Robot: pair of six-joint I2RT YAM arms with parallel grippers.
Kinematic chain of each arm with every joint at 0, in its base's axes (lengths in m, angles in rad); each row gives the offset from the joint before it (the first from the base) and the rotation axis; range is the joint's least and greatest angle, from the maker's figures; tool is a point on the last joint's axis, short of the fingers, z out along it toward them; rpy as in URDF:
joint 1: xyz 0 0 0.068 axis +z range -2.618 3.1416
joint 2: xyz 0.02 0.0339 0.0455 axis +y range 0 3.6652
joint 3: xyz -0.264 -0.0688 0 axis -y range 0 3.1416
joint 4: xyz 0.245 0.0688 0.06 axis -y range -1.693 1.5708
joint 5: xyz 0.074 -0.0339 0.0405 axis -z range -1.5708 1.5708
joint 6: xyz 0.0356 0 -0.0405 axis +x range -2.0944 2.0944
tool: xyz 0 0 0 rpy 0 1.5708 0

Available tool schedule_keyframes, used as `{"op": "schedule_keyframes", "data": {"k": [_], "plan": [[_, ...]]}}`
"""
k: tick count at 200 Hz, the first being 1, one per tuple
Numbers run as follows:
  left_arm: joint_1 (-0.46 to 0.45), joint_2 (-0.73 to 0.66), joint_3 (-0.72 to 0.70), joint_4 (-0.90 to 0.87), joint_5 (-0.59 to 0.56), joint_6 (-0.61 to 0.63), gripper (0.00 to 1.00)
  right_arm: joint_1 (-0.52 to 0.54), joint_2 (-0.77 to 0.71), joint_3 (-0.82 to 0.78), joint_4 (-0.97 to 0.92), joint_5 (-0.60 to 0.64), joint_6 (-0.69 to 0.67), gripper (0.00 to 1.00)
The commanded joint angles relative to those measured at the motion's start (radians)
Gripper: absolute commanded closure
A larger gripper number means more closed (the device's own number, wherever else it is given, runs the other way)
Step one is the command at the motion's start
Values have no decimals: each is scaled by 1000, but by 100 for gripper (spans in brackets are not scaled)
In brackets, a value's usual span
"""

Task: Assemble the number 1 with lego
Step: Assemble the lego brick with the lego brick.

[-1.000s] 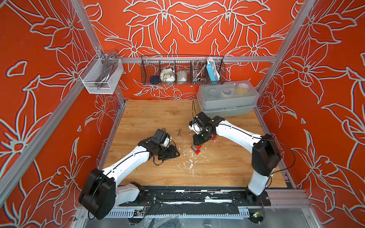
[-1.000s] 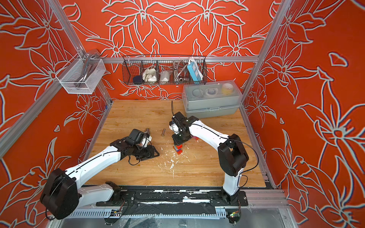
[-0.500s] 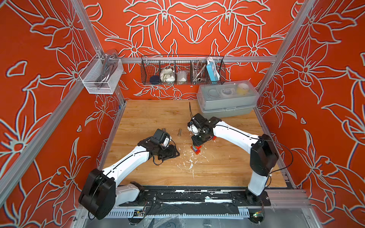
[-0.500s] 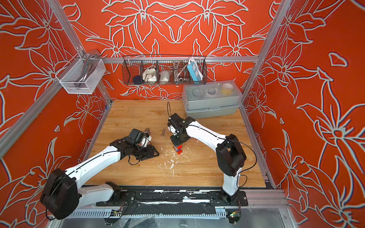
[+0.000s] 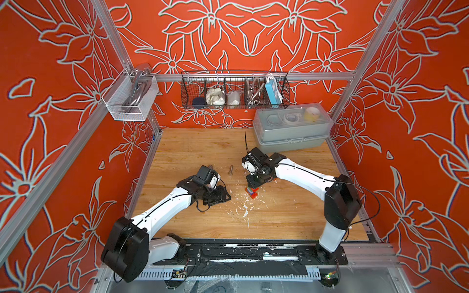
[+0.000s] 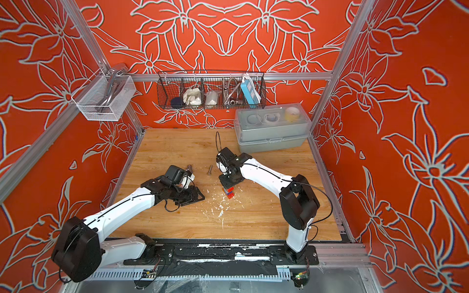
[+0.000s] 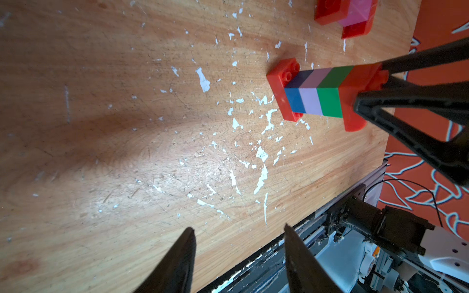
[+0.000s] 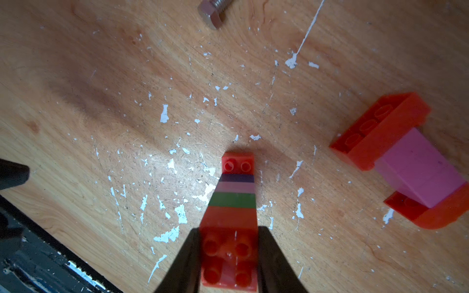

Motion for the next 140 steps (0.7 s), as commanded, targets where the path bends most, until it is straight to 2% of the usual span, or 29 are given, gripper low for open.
{"op": "schedule_keyframes", "data": {"k": [1,55,140], "plan": [[9,-15,-5,8,13,12,45,5,133,-130,-83,51,35,87],[10,-12,0,8,15,12,45,10,154,-102,-148,95,11,89],[11,-8,7,3,17,16,45,17,164,-58,-178,82,20,89]]}}
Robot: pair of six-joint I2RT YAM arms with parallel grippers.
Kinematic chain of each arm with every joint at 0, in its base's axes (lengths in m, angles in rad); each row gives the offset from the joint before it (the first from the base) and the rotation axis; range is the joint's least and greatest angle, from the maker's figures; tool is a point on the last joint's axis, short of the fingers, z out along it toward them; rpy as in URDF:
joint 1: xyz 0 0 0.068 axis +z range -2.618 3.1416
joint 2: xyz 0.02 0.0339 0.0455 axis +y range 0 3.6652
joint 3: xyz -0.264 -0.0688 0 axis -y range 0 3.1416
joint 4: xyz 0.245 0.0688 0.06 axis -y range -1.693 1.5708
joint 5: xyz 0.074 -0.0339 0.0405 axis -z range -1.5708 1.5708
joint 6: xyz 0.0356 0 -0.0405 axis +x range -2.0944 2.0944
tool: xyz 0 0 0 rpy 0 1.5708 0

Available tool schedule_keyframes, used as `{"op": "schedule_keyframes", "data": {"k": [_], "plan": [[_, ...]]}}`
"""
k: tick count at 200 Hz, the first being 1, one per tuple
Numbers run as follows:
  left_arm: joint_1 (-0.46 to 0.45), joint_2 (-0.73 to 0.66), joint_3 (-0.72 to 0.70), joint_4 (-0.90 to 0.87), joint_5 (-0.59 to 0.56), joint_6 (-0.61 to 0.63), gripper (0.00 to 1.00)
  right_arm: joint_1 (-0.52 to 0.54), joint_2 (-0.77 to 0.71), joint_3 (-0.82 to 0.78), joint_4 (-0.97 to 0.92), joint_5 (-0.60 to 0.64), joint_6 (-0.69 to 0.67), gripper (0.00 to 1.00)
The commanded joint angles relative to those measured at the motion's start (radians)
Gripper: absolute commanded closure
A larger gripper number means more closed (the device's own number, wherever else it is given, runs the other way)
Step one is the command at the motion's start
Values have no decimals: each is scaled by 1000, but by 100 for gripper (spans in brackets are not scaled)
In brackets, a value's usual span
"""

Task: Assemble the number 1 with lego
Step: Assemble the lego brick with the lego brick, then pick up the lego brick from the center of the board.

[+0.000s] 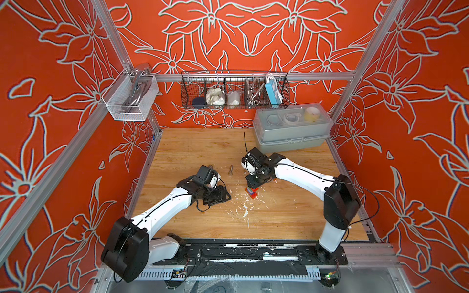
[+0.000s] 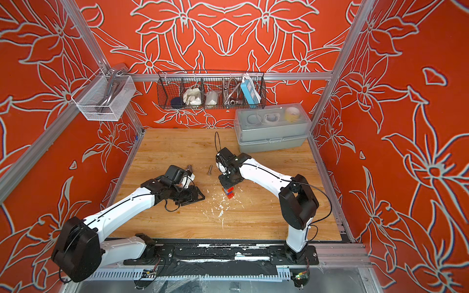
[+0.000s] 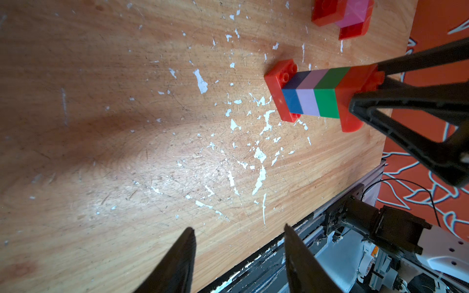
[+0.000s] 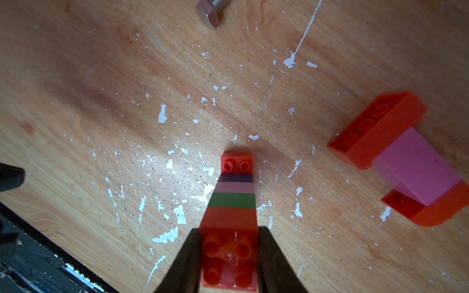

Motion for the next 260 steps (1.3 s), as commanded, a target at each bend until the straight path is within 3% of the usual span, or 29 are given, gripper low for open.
{"op": "schedule_keyframes", "data": {"k": [1,32,73,96,143,207,260], "plan": [[9,-8,8,-3,13,16,45,8,148,-82,-151,64,16,88],[10,-11,6,-7,12,17,45,7,119,-36,-172,54,25,82],[10,-10,8,-9,9,15,45,8,61,66,-201,60,55,51],[10,-8,8,-9,6,15,45,7,25,123,-209,62,77,43],[10,-12,2,-9,-2,15,45,8,-32,136,-207,67,97,40],[10,-4,-8,4,-2,11,45,9,-8,130,-158,-21,90,55],[10,0,-8,7,3,10,45,10,12,125,-150,-12,104,42]]}}
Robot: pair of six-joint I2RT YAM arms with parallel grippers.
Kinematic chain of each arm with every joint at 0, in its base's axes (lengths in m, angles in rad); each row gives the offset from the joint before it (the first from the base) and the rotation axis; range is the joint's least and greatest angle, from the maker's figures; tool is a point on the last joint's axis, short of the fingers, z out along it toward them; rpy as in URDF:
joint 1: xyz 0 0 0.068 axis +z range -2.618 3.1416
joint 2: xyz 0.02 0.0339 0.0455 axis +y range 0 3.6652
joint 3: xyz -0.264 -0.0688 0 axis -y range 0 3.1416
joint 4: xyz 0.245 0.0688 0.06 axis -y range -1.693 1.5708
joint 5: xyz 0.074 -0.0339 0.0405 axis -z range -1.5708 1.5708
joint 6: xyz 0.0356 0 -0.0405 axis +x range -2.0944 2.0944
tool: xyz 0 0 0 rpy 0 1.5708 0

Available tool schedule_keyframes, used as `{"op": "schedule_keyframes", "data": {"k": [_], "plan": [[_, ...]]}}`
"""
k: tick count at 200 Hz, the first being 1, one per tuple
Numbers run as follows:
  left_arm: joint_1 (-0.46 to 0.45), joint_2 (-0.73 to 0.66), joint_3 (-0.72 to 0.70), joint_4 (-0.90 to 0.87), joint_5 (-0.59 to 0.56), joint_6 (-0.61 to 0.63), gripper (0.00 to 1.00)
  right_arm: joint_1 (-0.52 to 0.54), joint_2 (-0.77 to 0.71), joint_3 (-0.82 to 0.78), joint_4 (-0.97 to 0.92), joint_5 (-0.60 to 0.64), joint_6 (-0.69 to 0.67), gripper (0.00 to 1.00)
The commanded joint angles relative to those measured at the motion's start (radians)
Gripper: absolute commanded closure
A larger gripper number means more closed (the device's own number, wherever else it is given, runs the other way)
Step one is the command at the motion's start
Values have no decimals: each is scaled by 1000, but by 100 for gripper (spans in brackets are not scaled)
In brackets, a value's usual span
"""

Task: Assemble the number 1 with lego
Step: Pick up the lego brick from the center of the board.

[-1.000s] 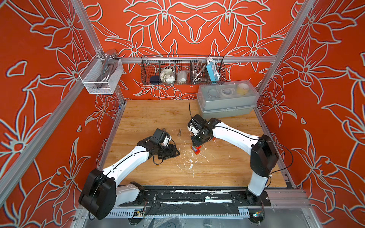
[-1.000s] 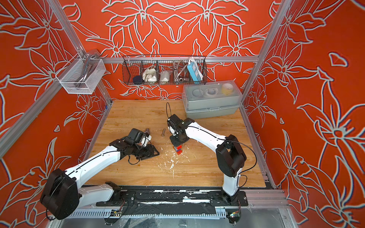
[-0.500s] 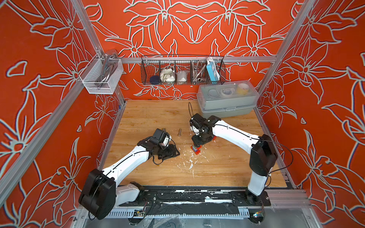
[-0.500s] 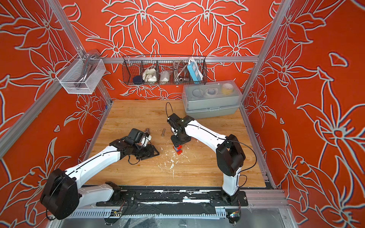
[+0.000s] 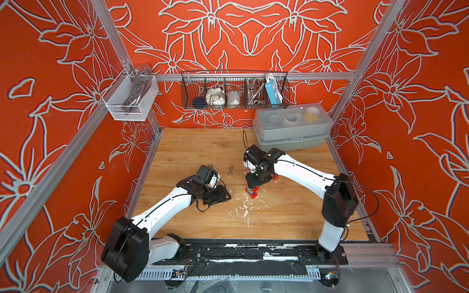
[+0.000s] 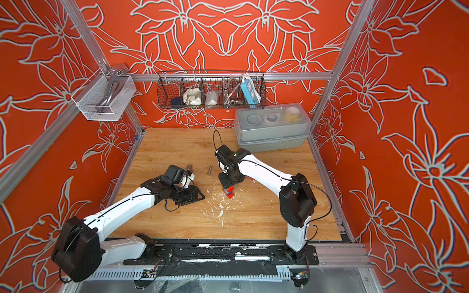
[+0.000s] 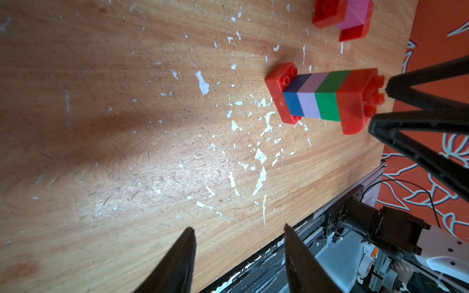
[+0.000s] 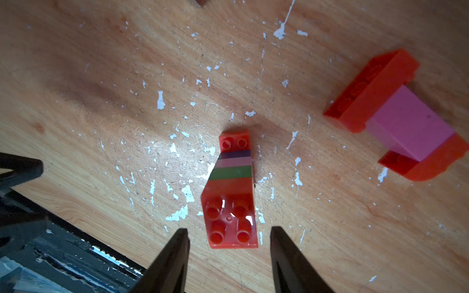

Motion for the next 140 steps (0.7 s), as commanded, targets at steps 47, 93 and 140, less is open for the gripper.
{"op": "schedule_keyframes", "data": {"k": [47,93,140], "plan": [[6,-6,-7,1,2,12,45,4,56,22,-3,13,-4,49],[6,-2,-7,2,3,12,45,5,66,26,-6,11,-7,62],[7,6,-3,3,11,14,45,-14,-16,-24,9,-20,0,71]]}}
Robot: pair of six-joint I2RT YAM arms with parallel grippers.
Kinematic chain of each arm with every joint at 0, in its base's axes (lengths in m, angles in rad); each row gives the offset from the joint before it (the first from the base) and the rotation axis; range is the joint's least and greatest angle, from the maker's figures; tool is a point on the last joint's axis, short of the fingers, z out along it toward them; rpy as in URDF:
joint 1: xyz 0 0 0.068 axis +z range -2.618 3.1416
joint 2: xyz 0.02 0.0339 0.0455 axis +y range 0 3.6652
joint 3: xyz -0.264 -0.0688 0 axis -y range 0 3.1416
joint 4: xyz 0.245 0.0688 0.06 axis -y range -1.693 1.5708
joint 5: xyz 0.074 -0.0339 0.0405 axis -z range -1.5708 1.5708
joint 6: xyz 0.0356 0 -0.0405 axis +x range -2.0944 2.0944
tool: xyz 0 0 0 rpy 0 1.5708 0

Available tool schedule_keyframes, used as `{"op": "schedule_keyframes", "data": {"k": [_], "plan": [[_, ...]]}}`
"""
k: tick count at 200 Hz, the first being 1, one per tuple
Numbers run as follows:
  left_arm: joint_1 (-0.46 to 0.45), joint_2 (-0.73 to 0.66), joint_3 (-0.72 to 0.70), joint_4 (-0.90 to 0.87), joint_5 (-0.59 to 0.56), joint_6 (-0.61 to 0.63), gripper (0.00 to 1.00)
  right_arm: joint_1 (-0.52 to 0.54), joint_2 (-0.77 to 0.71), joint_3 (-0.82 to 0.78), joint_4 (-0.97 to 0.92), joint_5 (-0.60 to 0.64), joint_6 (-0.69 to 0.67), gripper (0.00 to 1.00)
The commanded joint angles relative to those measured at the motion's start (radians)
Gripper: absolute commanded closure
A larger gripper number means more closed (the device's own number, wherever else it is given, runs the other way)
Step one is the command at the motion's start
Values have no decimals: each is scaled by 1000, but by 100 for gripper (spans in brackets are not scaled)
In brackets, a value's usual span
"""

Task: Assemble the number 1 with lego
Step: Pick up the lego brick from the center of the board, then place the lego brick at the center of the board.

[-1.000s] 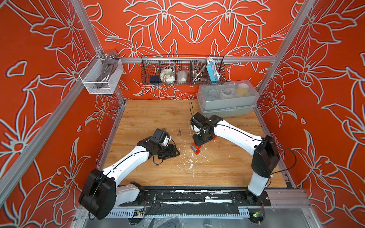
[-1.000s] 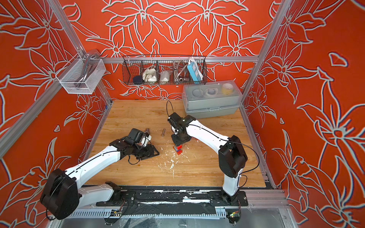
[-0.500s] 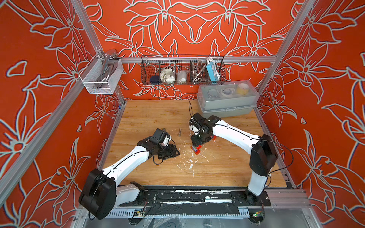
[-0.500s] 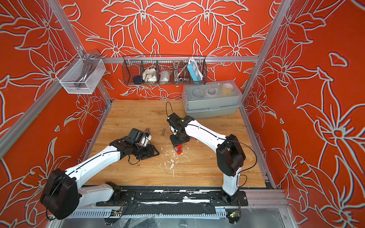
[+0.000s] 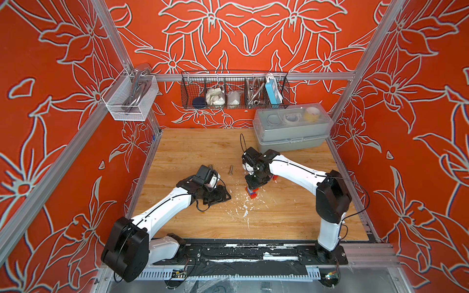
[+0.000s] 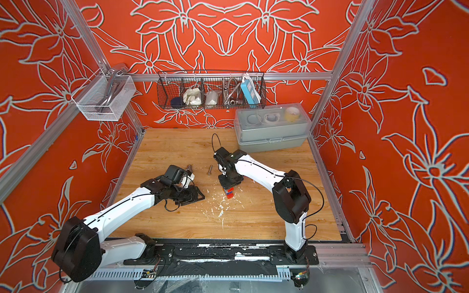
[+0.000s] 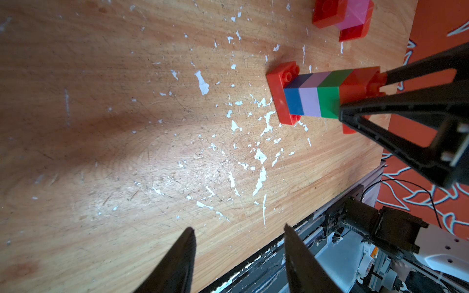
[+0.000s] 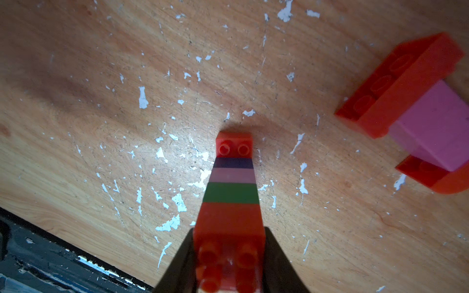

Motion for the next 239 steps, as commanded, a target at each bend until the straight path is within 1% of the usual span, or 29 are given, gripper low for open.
{"op": "schedule_keyframes", "data": {"k": [1,22,38,50,80,107,137,174,224,239], "plan": [[7,6,-3,2,11,13,45,-15,-80,-28,5,-24,2,71],[7,4,-1,0,15,14,45,-60,-162,-123,84,-144,22,72],[7,-1,0,-5,14,18,45,-118,-234,-217,166,-257,47,73],[7,-8,-1,-10,13,20,45,-161,-290,-289,216,-319,66,74],[7,-21,-7,-7,10,21,45,-285,-406,-434,286,-414,93,74],[6,-17,-6,-7,16,25,45,-398,-470,-522,290,-478,69,74],[7,-11,-6,-1,20,27,45,-501,-484,-589,280,-564,32,74],[7,0,-1,2,23,28,45,-591,-486,-678,342,-652,9,74],[6,20,0,7,33,28,46,-679,-461,-772,432,-742,-7,74],[7,28,1,9,33,27,46,-698,-457,-793,456,-766,-9,72]]}}
